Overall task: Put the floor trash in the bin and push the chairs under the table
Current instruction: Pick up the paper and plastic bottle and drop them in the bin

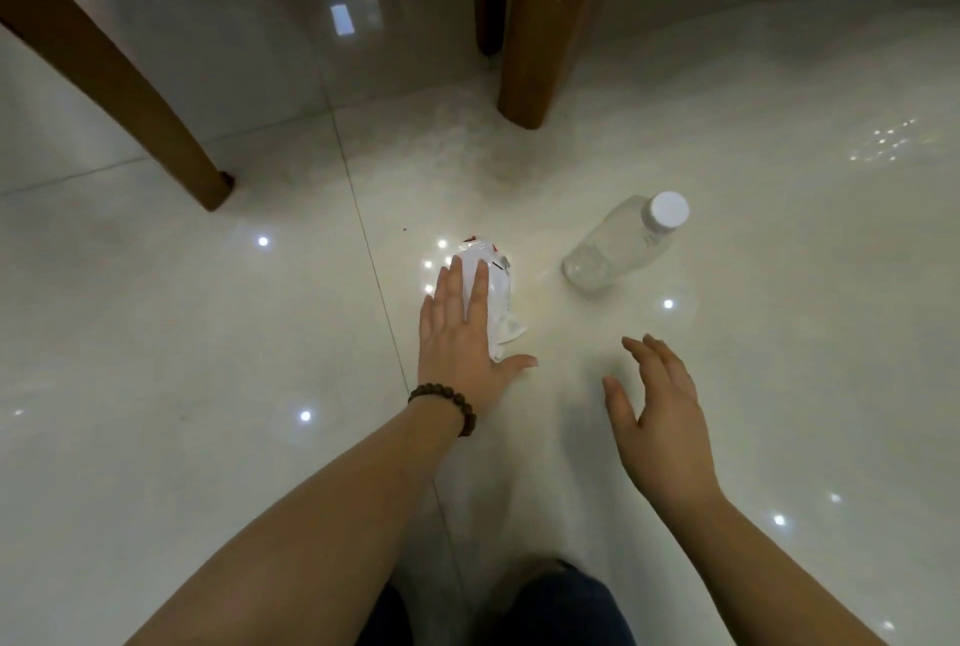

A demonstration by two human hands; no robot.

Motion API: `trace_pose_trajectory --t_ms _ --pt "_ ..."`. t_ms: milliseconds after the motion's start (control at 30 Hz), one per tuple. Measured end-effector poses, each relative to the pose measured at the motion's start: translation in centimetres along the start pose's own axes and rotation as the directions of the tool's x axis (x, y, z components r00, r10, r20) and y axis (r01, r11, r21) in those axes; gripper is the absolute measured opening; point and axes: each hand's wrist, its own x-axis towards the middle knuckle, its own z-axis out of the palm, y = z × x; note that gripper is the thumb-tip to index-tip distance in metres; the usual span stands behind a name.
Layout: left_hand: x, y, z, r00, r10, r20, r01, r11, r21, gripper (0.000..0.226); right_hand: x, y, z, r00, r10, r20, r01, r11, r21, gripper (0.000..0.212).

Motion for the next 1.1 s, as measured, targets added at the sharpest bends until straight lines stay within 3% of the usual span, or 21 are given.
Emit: trace_pose_trajectory --t_ms 133,200,333,500,667,800,933,1100 --pt "1.7 -0.9 1.8 0.982 0.029 0.187 -0.027 1.000 -0.016 0.130 0.9 0.0 -0.1 0.999 -0.020 -0.037 0.021 0.999 0.030 0.046" --pt "2.1 -1.5 2.9 0.986 0.034 0.166 -0.028 0.999 -0.042 0.121 1.6 0.0 -0.4 0.996 -0.033 -0.078 0.038 0.998 0.056 0.045" --pt "2.7 -2.0 3.6 0.998 0.062 0.013 -0.060 0.989 -0.133 0.075 2.9 -0.3 -1.6 0.983 -0.057 -0.174 0.076 0.992 0.105 0.043" --pt "2.7 -1.0 1.0 0.999 -0.053 0.006 0.052 0.947 -0.317 0.031 3.1 -2.1 -3.8 0.973 0.009 -0.231 0.038 0.979 0.198 0.048" --pt "1.6 0.7 -4.6 0.986 -0.159 -0.049 0.113 0.856 -0.504 0.029 3.3 -5.6 -7.4 0.952 -0.024 -0.304 0.107 0.960 0.258 0.087" --pt "0.5 2.0 -8.5 0.967 -0.239 -0.085 0.152 0.813 -0.561 0.024 5.6 -7.8 -8.2 0.974 -0.045 -0.221 0.091 0.974 0.205 0.101" --pt "-0.5 2.4 -11.4 0.952 -0.287 -0.108 0.174 0.795 -0.581 0.021 7.9 -8.3 -6.6 0.994 -0.021 -0.109 0.040 0.984 0.175 0.096" --pt "-1.4 1.3 -13.9 0.938 -0.327 -0.116 0.188 0.760 -0.622 0.020 9.8 -8.7 -5.5 0.993 0.011 -0.116 0.004 0.991 0.130 0.066"
